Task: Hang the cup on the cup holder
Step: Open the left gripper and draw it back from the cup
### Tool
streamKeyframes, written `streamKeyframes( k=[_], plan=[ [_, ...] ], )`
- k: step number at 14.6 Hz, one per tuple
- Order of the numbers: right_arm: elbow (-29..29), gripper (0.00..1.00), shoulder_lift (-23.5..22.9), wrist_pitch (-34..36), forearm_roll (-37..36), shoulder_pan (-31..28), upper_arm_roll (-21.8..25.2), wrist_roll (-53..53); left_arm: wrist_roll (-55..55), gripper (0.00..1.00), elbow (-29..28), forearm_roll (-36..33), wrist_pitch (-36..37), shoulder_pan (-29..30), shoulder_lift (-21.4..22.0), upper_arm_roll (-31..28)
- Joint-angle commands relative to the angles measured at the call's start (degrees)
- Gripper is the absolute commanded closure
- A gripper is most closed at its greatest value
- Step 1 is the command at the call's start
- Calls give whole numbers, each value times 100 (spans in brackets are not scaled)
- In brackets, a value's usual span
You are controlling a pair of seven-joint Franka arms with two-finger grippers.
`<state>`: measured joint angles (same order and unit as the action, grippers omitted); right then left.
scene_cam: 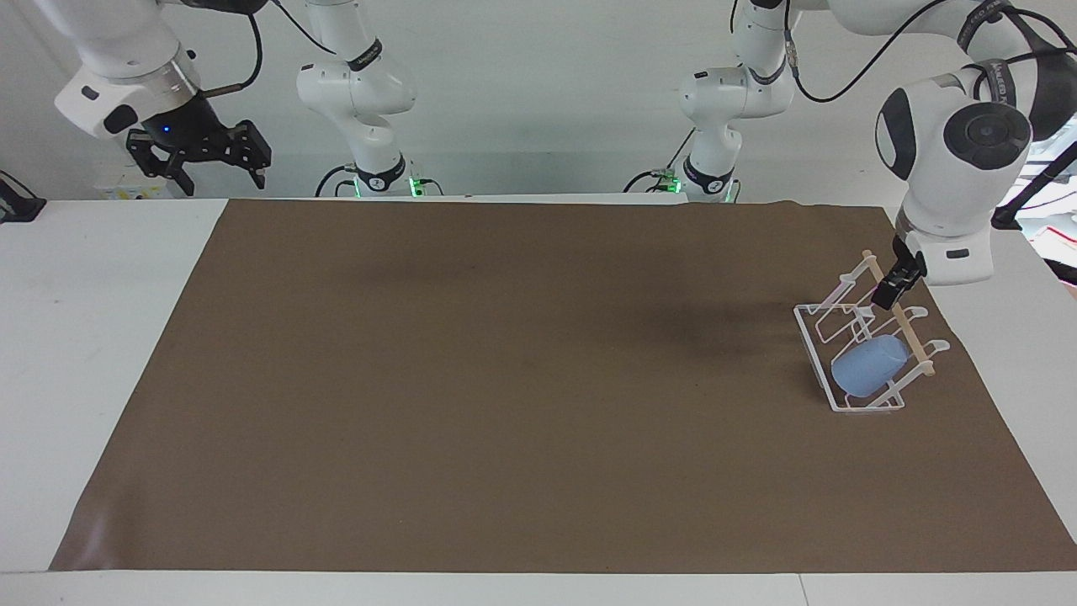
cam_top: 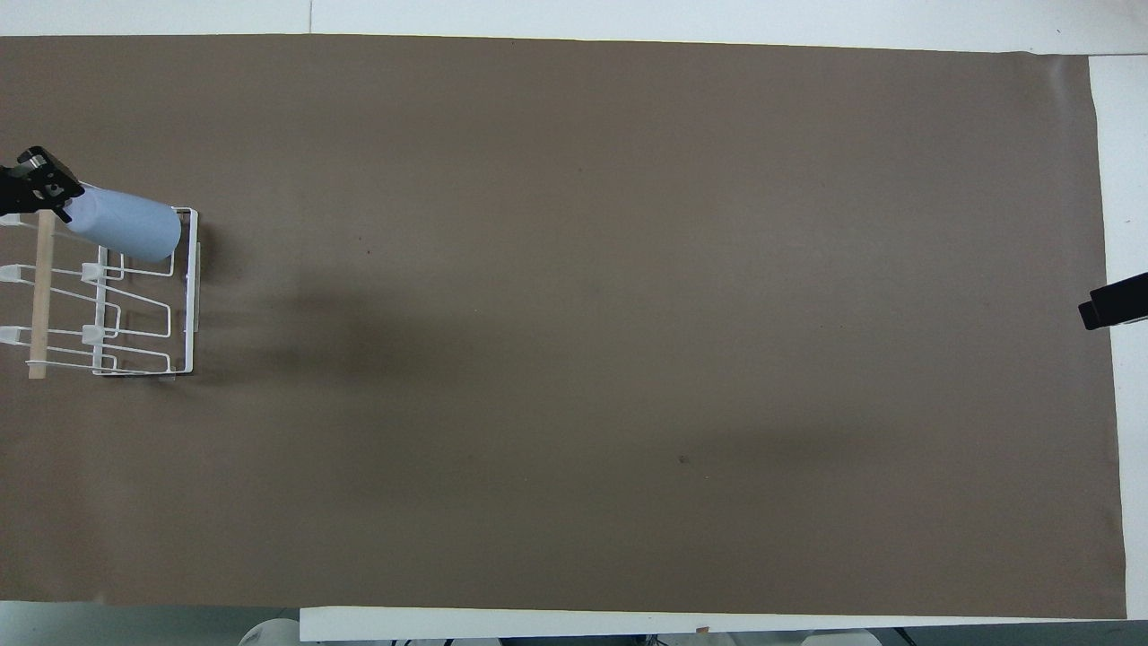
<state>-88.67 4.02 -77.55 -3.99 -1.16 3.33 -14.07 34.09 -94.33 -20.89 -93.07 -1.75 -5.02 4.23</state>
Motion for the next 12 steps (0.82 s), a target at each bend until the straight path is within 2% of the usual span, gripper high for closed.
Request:
streamKeyframes(
  k=[1,7,9,12],
  plan=[
    [-98,1,72,30,-14,-25,-17,27,-1181,0,-305,566,8,60,501,-10],
    [-98,1,72,21,-14,-25,-17,36,-3091,0,-96,1622,710,122,581,-28],
    [-98,1,72,30,-14,-25,-17,27,-3145,0,2,1676,922,113,546,-10],
    [-98,1,72,30,-14,-25,-17,27,-3338,0,72,2299,914,174,537,-62]
  ],
)
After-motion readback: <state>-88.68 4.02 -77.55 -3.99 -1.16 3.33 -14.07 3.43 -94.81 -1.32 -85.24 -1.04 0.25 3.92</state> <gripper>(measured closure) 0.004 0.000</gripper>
